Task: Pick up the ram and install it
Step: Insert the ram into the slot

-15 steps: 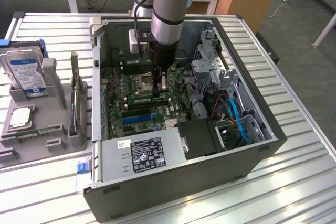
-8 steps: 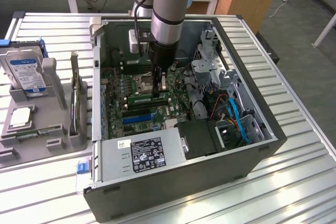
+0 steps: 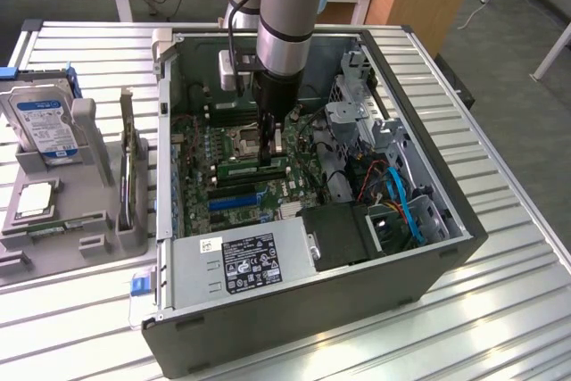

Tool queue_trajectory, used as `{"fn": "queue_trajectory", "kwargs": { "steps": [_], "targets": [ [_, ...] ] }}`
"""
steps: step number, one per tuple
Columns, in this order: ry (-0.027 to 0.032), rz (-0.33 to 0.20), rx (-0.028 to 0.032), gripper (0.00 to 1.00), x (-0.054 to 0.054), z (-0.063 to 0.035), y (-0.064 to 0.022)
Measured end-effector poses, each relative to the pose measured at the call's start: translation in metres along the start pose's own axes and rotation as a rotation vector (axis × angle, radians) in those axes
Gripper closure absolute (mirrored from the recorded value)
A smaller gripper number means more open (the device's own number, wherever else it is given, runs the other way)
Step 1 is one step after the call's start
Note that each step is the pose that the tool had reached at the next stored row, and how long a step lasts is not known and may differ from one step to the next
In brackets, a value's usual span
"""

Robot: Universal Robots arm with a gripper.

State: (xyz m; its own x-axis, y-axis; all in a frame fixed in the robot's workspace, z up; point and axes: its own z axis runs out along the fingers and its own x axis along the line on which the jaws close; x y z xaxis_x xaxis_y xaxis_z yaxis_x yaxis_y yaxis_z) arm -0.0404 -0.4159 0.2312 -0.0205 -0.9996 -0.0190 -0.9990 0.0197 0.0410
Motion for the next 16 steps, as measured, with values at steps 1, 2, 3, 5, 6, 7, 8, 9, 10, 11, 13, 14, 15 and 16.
{"fn": "queue_trajectory", "kwargs": {
  "steps": [1,2,3,5,6,7,8,9,10,11,13,14,15,16],
  "targets": [
    [0.0000,0.000,0.0000,0.88,0.0000,0.0002,0.0000],
    [-0.0001,0.000,0.0000,0.88,0.0000,0.0005,0.0000],
    [-0.0001,0.000,0.0000,0.88,0.0000,0.0007,0.0000],
    [-0.0001,0.000,0.0000,0.88,0.0000,0.0013,0.0000],
    [-0.0002,0.000,0.0000,0.88,0.0000,0.0013,0.0000],
    [-0.0002,0.000,0.0001,0.88,0.0000,0.0013,0.0000],
    [-0.0002,0.000,0.0001,0.88,0.0000,0.0013,-0.0001],
    [-0.0002,0.000,0.0000,0.88,0.0000,0.0013,-0.0002],
    [-0.0001,0.000,0.0000,0.88,0.0000,0.0013,-0.0005],
    [-0.0002,0.000,0.0001,0.88,0.0000,0.0013,-0.0007],
    [-0.0002,0.000,0.0001,0.88,0.0000,0.0013,-0.0009],
    [-0.0002,0.000,-0.0001,0.88,0.0000,0.0013,-0.0011],
    [-0.0003,0.000,-0.0002,0.88,0.0000,0.0013,-0.0012],
    [-0.0002,0.000,0.0000,0.88,0.0000,0.0013,-0.0012]
  ]
}}
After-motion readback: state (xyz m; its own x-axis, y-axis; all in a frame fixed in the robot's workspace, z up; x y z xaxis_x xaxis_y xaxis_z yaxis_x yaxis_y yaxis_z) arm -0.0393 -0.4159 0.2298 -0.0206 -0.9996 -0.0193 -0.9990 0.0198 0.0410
